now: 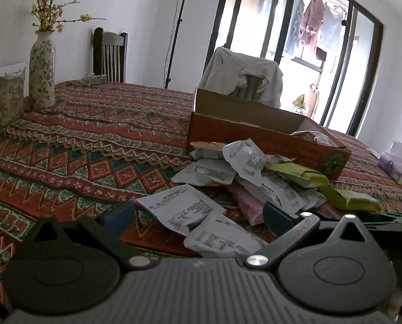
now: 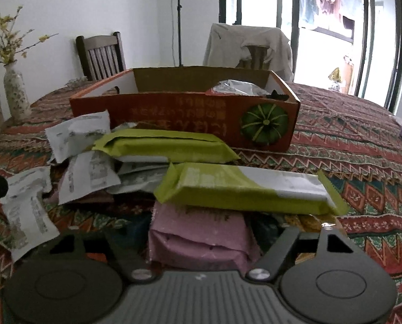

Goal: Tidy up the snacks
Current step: 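Lift the pink pouch with the right tool while the left tool grasps a white wrapper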

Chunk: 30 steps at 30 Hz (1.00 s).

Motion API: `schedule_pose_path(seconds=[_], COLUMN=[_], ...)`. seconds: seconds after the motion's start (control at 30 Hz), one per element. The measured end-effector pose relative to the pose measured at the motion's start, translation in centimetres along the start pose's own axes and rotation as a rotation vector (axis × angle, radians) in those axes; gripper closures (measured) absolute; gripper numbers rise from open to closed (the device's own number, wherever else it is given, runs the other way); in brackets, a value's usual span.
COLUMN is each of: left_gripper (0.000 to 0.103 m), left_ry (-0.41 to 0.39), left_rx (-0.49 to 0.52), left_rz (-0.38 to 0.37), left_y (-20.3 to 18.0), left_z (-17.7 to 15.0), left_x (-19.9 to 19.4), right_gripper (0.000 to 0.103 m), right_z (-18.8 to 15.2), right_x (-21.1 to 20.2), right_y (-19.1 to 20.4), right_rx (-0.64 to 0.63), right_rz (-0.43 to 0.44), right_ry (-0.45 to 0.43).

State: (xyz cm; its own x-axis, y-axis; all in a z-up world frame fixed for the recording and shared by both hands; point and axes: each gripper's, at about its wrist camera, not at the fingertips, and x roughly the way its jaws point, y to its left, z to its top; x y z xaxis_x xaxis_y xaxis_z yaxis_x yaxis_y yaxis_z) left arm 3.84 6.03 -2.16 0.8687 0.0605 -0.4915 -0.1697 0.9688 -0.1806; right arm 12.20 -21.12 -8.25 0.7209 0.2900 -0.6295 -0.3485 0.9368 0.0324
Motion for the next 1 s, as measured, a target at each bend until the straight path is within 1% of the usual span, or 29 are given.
schedule_pose_path(seconds=[0.03,0.23,0.33,0.5,0.63,0.7,0.87,1.0], left_gripper=[0.0,0.0,0.0,0.0,0.0,0.0,0.0,0.0], left_ry=[0.0,0.001,0.0,-0.004,-0.004,0.007,0.033,0.052], left_rx=[-0.002,-0.008,-0.008,-0.006,-0.006,-0.004,0.028,0.064], left_rz=[0.001,0.005,0.006,0.021,0.038,0.051,0.082,0.085], left_y=[0.0,0.0,-0.1,-0.1,0.4,0.7,0.7,0.1], left_z=[0.0,0.0,0.0,0.1,0.1,0.1,0.0,0.3], left_x=[0.0,-0.2,-0.3,-0.9,-1.1,-1.0,-0.3,0.8], right_gripper=[0.032,0.034,0.034,0.034,0.033,0.033,0.033,0.033], right_z=[-0.1,-0.7,-0.7,-0.2,0.1,0.2,0.0,-0.1], right_x=[-0.2,-1.5,-2.7,-5.3,-6.6,-6.8,-6.3,-6.4], right_y=[-0.1,-0.2,-0.1,0.2,0.3,0.3,0.3,0.3], right_rx=[0.003,0.007,0.005,-0.005,-0.011,-0.014,0.002,0.003], right_rz=[0.003,0.026,0.036,0.045,0.052,0.05,0.046,0.037], right_ry=[-0.007,-0.042,-0.083,-0.181,-0.231,-0.24,-0.223,-0.229])
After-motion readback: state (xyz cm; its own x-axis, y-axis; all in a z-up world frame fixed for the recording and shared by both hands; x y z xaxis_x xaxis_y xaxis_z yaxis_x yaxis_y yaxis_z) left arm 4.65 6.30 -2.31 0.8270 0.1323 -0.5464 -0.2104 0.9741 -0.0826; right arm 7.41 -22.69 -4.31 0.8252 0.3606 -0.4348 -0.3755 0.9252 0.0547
